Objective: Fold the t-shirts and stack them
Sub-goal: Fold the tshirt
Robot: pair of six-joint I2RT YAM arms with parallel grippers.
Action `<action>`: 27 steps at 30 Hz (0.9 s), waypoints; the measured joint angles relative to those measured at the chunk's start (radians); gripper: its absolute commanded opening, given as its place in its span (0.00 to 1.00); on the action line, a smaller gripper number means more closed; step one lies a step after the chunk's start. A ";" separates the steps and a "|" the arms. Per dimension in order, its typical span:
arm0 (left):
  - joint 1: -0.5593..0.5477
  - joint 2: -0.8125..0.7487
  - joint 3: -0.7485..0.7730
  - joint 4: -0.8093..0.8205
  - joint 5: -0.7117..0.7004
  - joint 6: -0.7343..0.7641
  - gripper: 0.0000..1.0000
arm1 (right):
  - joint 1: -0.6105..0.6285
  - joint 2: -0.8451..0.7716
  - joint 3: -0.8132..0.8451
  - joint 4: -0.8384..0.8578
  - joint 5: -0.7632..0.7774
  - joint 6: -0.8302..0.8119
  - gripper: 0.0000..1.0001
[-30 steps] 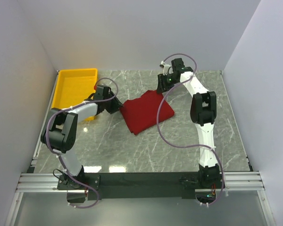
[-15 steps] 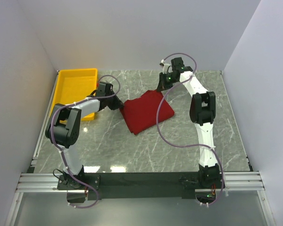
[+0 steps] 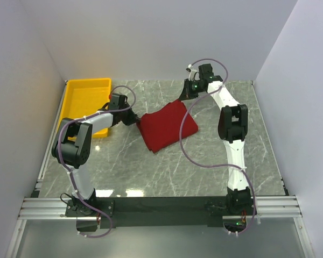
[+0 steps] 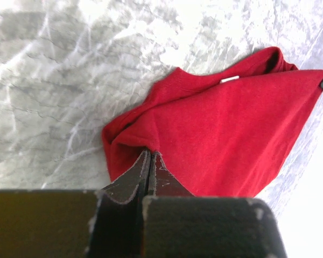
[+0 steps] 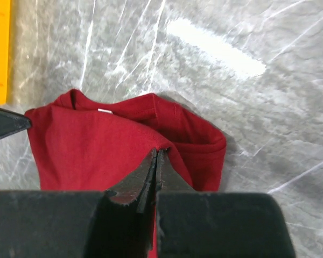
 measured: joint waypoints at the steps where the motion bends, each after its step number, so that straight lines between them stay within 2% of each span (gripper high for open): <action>1: 0.002 0.000 -0.002 0.003 -0.001 0.000 0.01 | -0.003 0.000 0.000 0.006 0.000 0.009 0.00; 17: 0.012 0.000 -0.011 0.107 -0.025 -0.009 0.01 | -0.018 0.000 -0.006 0.068 0.046 0.084 0.00; 27: 0.033 0.013 -0.019 0.145 -0.073 -0.058 0.01 | -0.022 0.000 -0.006 0.081 0.140 0.132 0.00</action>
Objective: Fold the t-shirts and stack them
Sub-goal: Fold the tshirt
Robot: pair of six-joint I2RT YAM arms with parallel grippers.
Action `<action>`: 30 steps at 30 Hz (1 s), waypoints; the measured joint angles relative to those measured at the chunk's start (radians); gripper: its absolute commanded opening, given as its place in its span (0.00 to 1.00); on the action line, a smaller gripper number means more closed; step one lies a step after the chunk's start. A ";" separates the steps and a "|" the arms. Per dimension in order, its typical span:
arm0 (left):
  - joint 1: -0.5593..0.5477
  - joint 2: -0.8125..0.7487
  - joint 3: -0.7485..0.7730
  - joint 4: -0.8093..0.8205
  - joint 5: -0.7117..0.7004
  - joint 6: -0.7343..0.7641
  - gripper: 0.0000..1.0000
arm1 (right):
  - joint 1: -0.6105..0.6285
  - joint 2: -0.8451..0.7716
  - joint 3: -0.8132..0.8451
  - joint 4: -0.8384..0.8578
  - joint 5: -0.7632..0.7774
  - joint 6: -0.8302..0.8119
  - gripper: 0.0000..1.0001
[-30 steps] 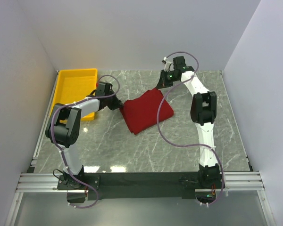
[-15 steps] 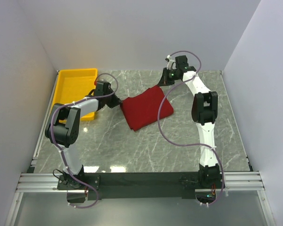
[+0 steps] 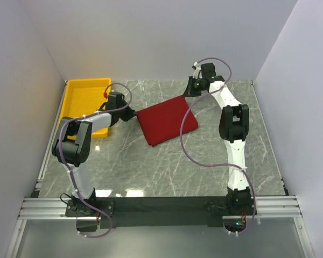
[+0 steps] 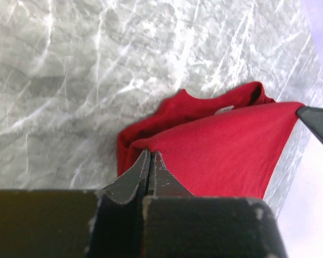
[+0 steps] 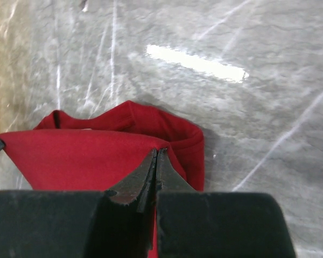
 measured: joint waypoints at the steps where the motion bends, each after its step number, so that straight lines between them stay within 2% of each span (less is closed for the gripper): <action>1: 0.002 0.008 0.005 0.002 0.000 -0.003 0.01 | 0.000 0.000 0.000 0.000 0.013 0.008 0.00; 7: 0.006 0.095 0.077 -0.008 0.001 -0.019 0.01 | 0.000 0.000 0.000 0.000 0.063 0.031 0.01; 8: 0.006 0.101 0.083 -0.014 0.002 -0.021 0.03 | 0.000 0.000 0.000 0.000 0.070 0.035 0.04; 9: 0.006 0.105 0.087 -0.021 0.001 -0.022 0.06 | 0.000 0.000 0.000 0.000 0.076 0.039 0.13; 10: 0.006 0.108 0.093 -0.028 0.001 -0.024 0.16 | 0.001 0.000 0.000 0.000 0.081 0.045 0.19; 13: 0.008 0.118 0.121 -0.047 -0.002 -0.026 0.33 | 0.002 0.000 0.000 0.005 0.107 0.048 0.41; 15: 0.010 0.124 0.146 -0.068 -0.012 -0.029 0.36 | 0.002 0.000 0.000 0.007 0.118 0.045 0.49; 20: 0.016 0.128 0.210 -0.114 -0.033 -0.024 0.41 | 0.002 0.000 0.000 0.006 0.155 0.032 0.50; 25: 0.020 0.116 0.237 -0.134 -0.037 0.009 0.43 | 0.000 -0.006 -0.001 -0.008 0.165 -0.055 0.48; 30: 0.014 0.026 0.192 -0.123 0.015 0.066 0.47 | -0.014 -0.146 -0.201 -0.031 -0.004 -0.282 0.47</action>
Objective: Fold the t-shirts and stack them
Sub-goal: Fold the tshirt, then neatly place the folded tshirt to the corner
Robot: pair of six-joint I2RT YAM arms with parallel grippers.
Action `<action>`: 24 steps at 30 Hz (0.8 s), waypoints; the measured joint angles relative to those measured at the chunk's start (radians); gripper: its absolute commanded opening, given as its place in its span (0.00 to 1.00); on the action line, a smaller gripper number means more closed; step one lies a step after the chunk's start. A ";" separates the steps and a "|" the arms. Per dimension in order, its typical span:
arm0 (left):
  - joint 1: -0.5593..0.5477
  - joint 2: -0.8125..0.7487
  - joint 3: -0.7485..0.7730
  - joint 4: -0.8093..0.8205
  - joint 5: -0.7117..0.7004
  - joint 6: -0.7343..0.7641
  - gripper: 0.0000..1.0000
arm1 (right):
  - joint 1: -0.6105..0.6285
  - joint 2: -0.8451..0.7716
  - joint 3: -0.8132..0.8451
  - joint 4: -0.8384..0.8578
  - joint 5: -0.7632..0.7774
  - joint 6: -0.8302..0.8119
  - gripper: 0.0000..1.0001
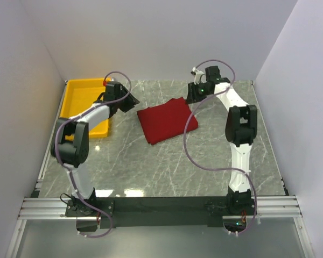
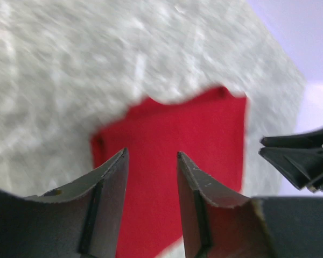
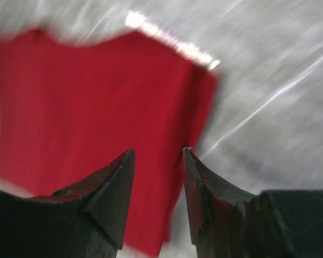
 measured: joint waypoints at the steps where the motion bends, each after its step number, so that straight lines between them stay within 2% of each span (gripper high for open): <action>1: -0.005 -0.035 -0.028 0.008 0.015 0.012 0.48 | -0.004 -0.047 -0.051 -0.019 -0.040 -0.046 0.46; 2: -0.013 -0.076 -0.060 0.020 0.032 0.020 0.48 | -0.008 -0.090 -0.097 -0.039 -0.081 -0.092 0.43; 6: -0.069 -0.194 -0.164 0.093 0.111 0.023 0.48 | -0.013 -0.195 -0.164 -0.096 -0.209 -0.195 0.19; 14: -0.228 -0.145 -0.246 0.211 0.190 -0.037 0.46 | -0.016 -0.150 -0.183 -0.163 -0.322 -0.205 0.13; 24: -0.235 -0.002 -0.253 0.245 0.202 -0.069 0.45 | -0.031 -0.089 -0.286 -0.196 -0.335 -0.156 0.10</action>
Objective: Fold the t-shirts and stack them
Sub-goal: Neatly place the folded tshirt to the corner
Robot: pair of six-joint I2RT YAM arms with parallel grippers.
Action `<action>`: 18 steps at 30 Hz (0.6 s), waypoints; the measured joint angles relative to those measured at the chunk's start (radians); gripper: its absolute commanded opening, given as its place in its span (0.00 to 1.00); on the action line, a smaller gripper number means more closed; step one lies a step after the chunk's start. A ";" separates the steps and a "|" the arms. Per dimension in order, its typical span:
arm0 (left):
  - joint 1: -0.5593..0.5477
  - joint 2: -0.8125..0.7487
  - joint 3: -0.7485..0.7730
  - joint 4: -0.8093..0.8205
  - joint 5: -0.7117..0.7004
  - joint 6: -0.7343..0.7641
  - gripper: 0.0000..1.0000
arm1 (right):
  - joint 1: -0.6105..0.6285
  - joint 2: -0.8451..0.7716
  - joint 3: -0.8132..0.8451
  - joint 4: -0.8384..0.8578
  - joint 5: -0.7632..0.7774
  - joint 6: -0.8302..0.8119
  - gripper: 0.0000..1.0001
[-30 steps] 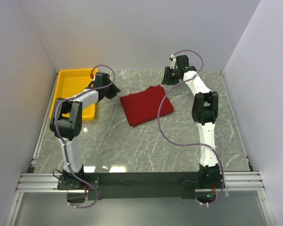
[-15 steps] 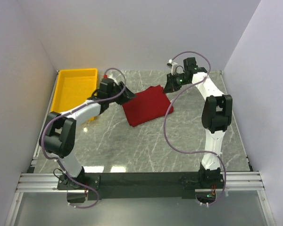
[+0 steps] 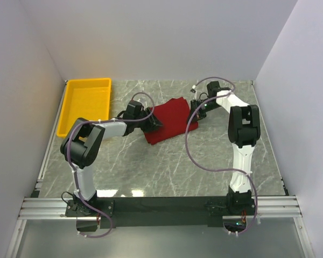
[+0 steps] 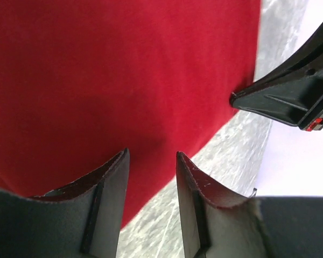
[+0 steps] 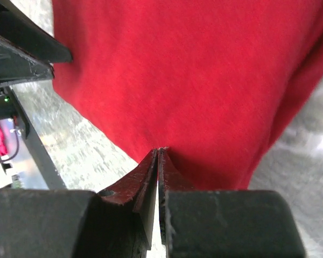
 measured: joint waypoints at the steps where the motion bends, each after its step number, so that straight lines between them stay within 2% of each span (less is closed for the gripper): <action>1: 0.000 0.008 -0.001 0.001 0.003 0.000 0.45 | -0.004 0.002 -0.012 0.000 0.003 0.006 0.10; 12: 0.000 0.008 -0.091 0.067 0.013 -0.008 0.45 | -0.046 0.027 -0.079 0.002 0.043 0.075 0.07; 18: 0.000 0.006 -0.090 0.064 0.009 0.001 0.48 | -0.048 0.031 -0.078 0.001 0.040 0.109 0.11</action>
